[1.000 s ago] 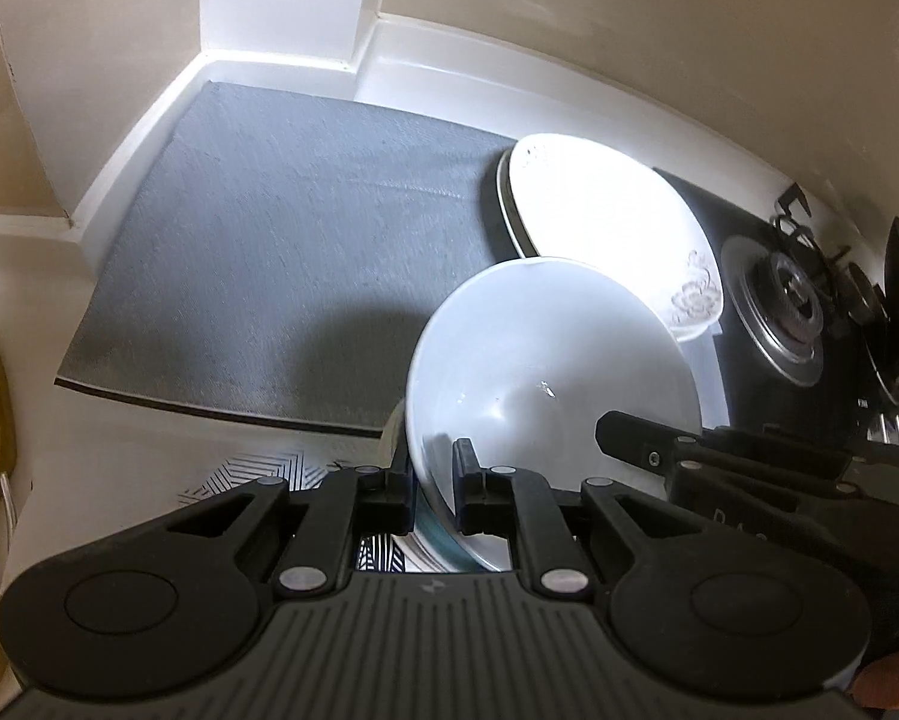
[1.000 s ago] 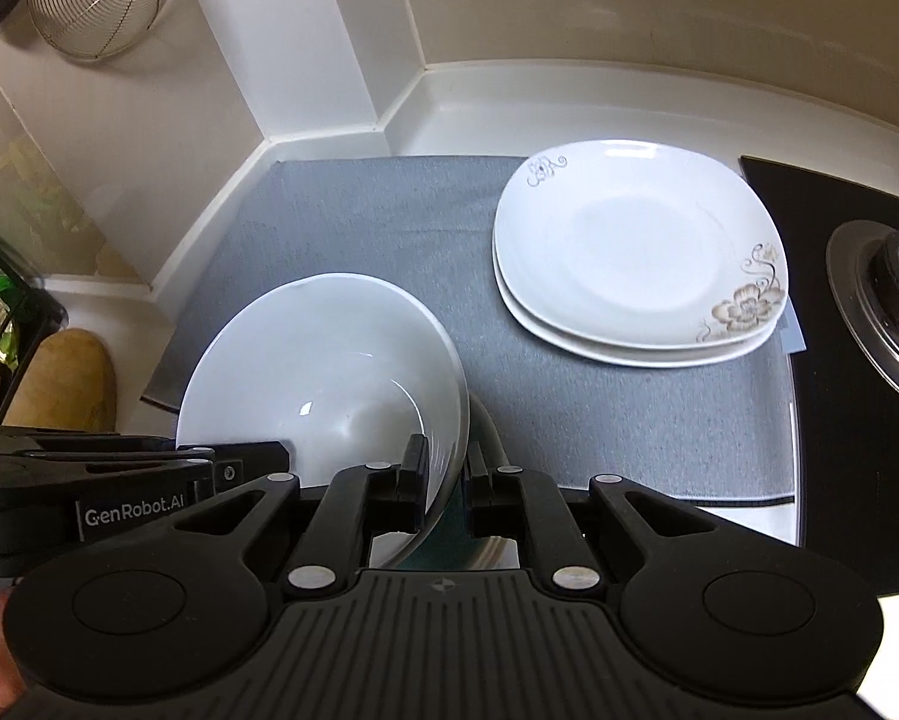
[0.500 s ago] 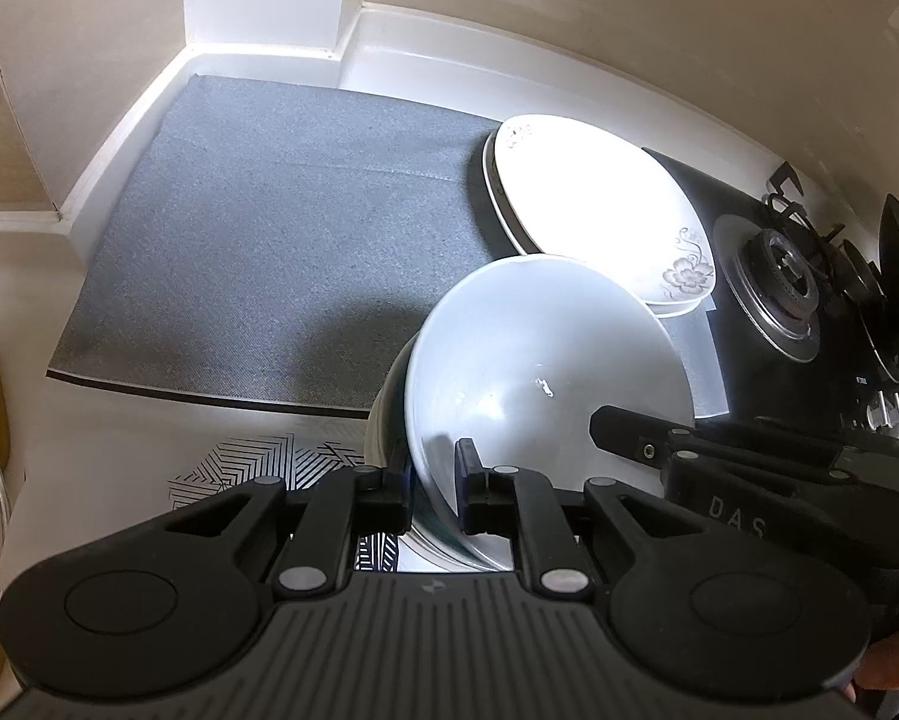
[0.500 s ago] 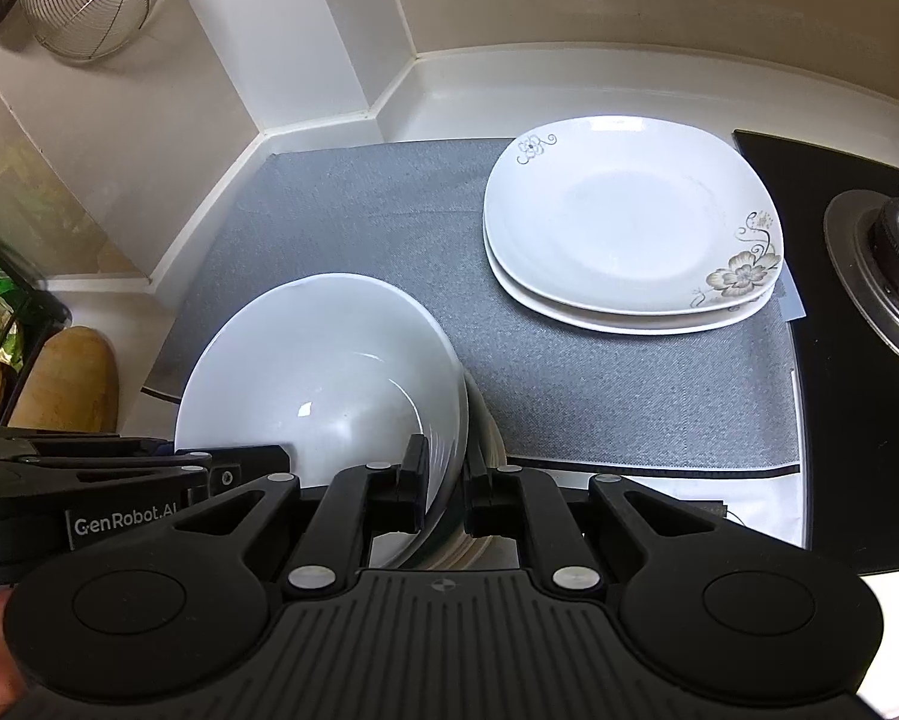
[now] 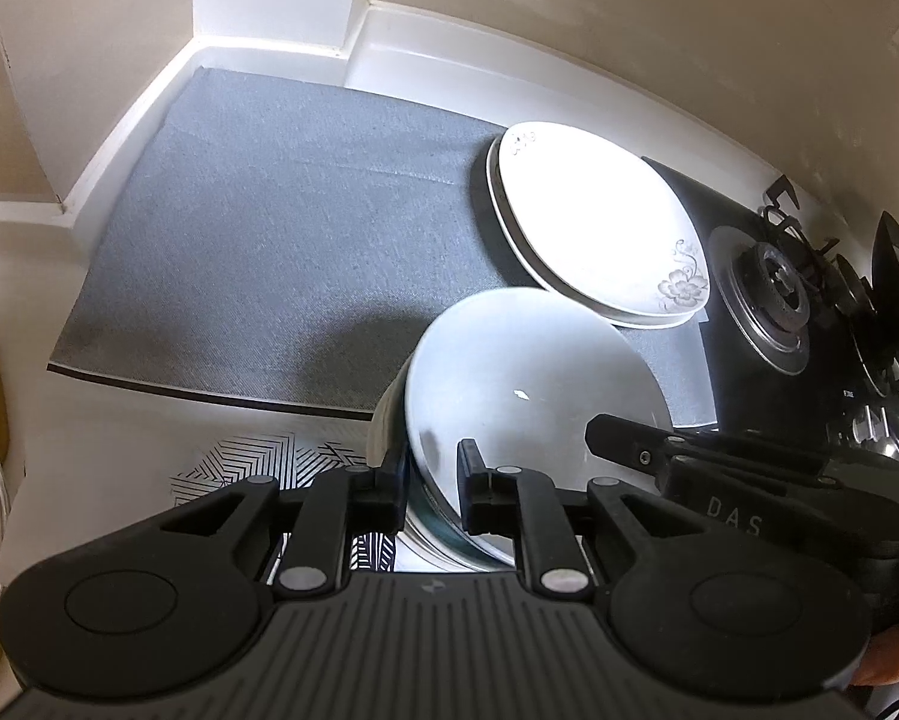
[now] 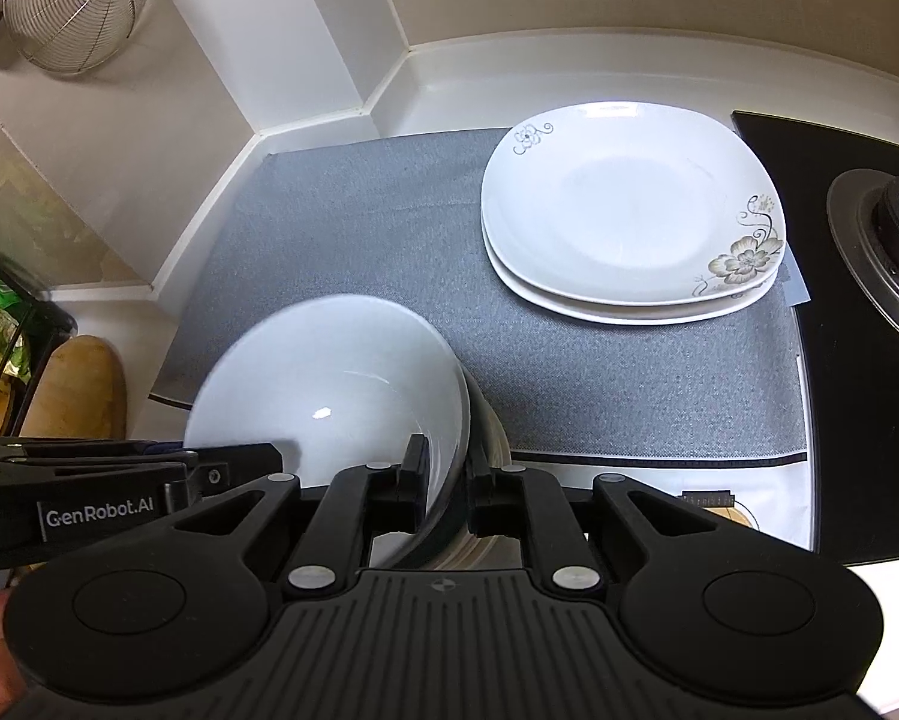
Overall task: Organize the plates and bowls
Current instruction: 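Lower the blue-banded bowl into the bowl stack and open both grippers, then close both grippers on the rim of the whole bowl stack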
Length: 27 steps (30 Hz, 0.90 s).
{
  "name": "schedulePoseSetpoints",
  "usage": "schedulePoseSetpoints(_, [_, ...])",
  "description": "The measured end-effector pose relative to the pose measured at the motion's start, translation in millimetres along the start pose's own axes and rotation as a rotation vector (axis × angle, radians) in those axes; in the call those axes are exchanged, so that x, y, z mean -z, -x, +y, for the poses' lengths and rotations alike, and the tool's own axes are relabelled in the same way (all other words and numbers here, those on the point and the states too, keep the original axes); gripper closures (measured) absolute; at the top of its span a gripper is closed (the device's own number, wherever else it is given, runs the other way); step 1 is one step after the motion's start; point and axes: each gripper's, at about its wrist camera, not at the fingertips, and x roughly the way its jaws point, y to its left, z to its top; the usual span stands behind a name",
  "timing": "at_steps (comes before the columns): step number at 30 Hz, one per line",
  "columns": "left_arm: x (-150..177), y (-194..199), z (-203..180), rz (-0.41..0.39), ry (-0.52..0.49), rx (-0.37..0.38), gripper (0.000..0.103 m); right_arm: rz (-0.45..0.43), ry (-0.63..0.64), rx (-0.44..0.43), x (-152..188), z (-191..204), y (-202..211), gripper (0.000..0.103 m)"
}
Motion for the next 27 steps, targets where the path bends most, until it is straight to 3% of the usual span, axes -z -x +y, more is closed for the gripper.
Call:
schedulePoseSetpoints(8, [-2.6,5.5,4.7,-0.036,-0.004,-0.032,0.082,-0.012,0.018,0.014,-2.1,3.1,1.2,0.088])
schedulePoseSetpoints(13, [-3.2,6.9,7.8,-0.045,0.002,-0.039,0.072,-0.008,0.021,0.017,-2.3,3.0,3.5,0.088])
schedulePoseSetpoints(14, [-3.2,7.0,8.4,-0.046,0.003,-0.04,0.067,-0.007,0.019,0.019,-2.9,2.7,5.2,0.087])
schedulePoseSetpoints(16, [-3.2,7.3,10.1,-0.049,0.008,-0.043,0.057,-0.025,0.032,0.042,-3.7,3.0,11.4,0.073])
schedulePoseSetpoints(19, [-4.2,7.7,12.7,-0.06,0.019,-0.049,0.037,-0.069,0.046,0.067,-5.8,-2.2,18.7,0.064])
schedulePoseSetpoints(21, [-5.1,7.7,14.2,-0.068,0.027,-0.054,0.02,-0.064,0.029,0.077,-7.7,-9.0,16.5,0.064])
schedulePoseSetpoints(24, [-6.7,7.7,16.7,-0.077,0.036,-0.064,0.013,-0.03,-0.02,0.052,-7.3,-17.9,10.7,0.062])
schedulePoseSetpoints(27, [-8.0,5.5,20.1,-0.064,0.049,-0.057,0.002,-0.013,-0.029,0.026,-3.1,-17.3,8.7,0.05])
